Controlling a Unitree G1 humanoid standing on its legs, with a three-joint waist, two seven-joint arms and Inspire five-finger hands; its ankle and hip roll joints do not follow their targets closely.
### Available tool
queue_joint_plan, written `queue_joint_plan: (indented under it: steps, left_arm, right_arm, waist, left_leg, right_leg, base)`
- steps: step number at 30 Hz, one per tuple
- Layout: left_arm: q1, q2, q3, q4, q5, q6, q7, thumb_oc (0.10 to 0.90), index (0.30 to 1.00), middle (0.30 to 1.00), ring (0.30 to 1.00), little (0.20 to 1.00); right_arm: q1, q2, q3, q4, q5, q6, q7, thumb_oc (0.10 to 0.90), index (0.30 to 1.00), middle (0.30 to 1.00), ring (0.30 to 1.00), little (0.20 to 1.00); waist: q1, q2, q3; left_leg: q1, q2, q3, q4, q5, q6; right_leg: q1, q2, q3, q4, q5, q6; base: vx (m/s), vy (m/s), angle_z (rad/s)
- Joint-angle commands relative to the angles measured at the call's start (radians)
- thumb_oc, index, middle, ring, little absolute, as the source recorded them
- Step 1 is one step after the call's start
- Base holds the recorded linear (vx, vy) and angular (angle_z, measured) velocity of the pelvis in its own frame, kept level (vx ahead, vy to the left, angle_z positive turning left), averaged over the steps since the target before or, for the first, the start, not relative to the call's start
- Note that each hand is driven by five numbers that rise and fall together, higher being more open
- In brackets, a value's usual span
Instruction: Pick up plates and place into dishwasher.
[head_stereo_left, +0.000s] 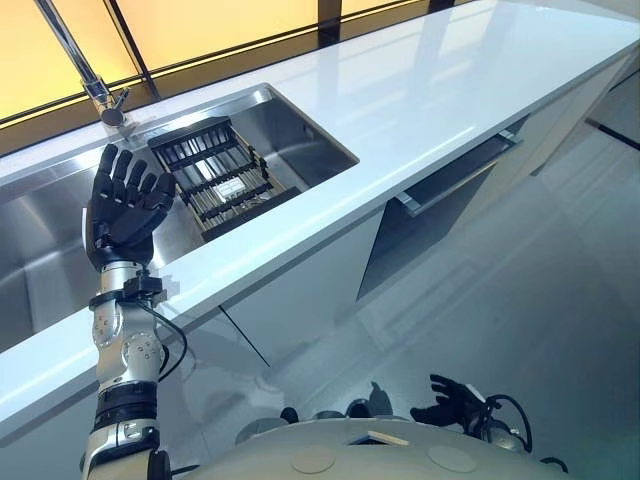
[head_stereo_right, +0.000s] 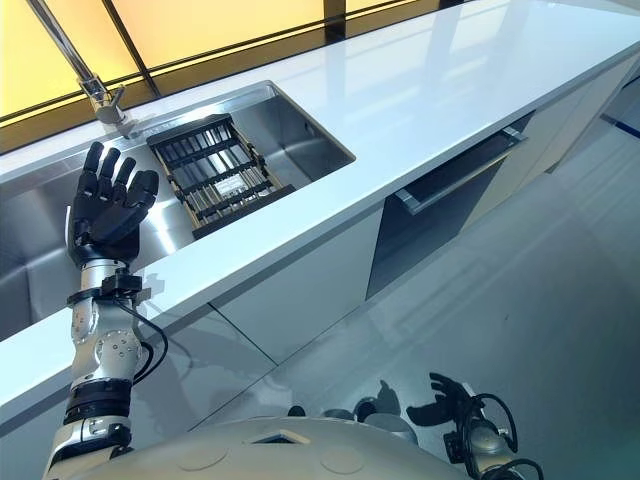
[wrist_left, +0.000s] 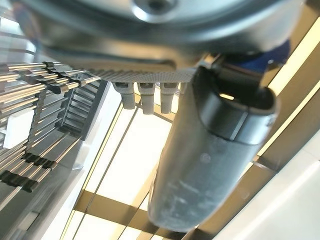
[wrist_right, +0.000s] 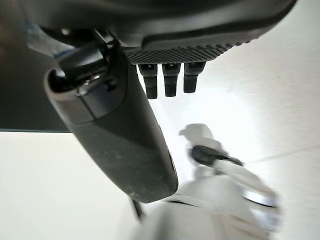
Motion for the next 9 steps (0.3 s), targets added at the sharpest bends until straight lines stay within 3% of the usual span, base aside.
queue_joint_plan:
  steps: [1,9]
  left_arm:
    - [-0.122,-0.022,0.017,-0.102,-0.088,-0.010,0.021,0.800,0.900,0.900,0.900,0.900]
    - [-0.122,-0.092,0.054,-0.051,-0.160,0.014,0.038,0.800,0.900,0.900,0.900,0.900]
  right_arm:
    - [-0.063,-0.008,0.011,0.045,-0.010,0.010,-0.033,0.800,0.900,0.900,0.900,0.900]
    - [-0.055,0.035,0.024,0.039,0.009,0.014,-0.014,0.800,0.900,0.900,0.900,0.900]
  waist:
    - [0.004,0.014,-0.032]
    - [-0.001,0.022,-0.032]
  left_leg:
    - [0.008,-0.043,0.036,0.007,-0.092,0.029]
    - [0.008,-0.045,0.033,0.007,-0.089,0.029]
  right_leg:
    - [0.006,0.033,-0.069,0.049,-0.088,0.031]
    - [0.009,0.036,-0.069,0.044,-0.088,0.027]
  base:
    - [-0.02,-0.038,0.02]
    - [0.00,0.000,0.00]
